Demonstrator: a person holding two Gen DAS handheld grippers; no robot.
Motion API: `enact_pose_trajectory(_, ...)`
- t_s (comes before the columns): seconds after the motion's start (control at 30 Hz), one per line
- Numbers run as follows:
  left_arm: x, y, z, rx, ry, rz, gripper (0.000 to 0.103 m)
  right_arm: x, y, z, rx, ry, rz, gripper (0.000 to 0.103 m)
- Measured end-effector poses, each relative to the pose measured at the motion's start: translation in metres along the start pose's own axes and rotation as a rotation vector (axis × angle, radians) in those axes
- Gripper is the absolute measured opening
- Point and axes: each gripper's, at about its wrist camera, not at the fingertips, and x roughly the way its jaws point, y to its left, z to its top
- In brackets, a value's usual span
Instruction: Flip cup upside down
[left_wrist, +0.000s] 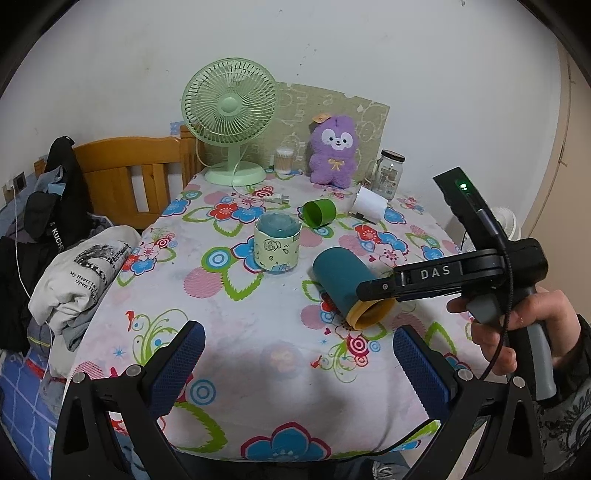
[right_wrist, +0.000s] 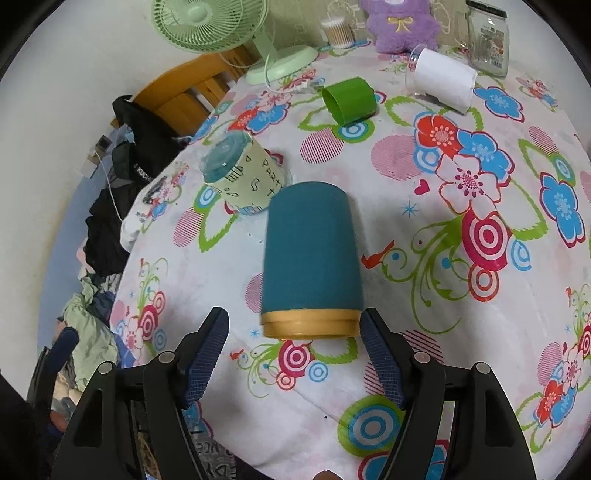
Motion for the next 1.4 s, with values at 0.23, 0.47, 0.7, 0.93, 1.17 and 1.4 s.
enact_pose_trajectory(0.23, 0.006, -0.012, 0.012, 0.025, 0.016, -0.014, 0.103, -0.023, 0.004, -0.007, -0.026, -0.05, 0.004, 0.077)
enact_pose_trajectory(0.47, 0.017, -0.023, 0.026, 0.013, 0.032, -0.024, 0.103, -0.048, 0.003, -0.021, -0.069, -0.093, -0.01, 0.088)
enact_pose_trajectory(0.7, 0.039, -0.033, 0.043, -0.001, 0.065, -0.031, 0.103, -0.069, -0.026, -0.036, -0.032, -0.134, -0.024, 0.091)
enact_pose_trajectory(0.93, 0.066, -0.047, 0.06, 0.009, 0.099, -0.039, 0.103, -0.072, -0.058, -0.05, -0.002, -0.125, -0.04, 0.091)
enact_pose_trajectory(1.17, 0.106, -0.06, 0.068, 0.017, 0.179, -0.033, 0.103, -0.072, -0.079, -0.061, 0.024, -0.132, -0.064, 0.091)
enact_pose_trajectory(1.4, 0.142, -0.06, 0.072, -0.02, 0.242, 0.003, 0.103, -0.07, -0.072, -0.071, -0.046, -0.128, -0.098, 0.091)
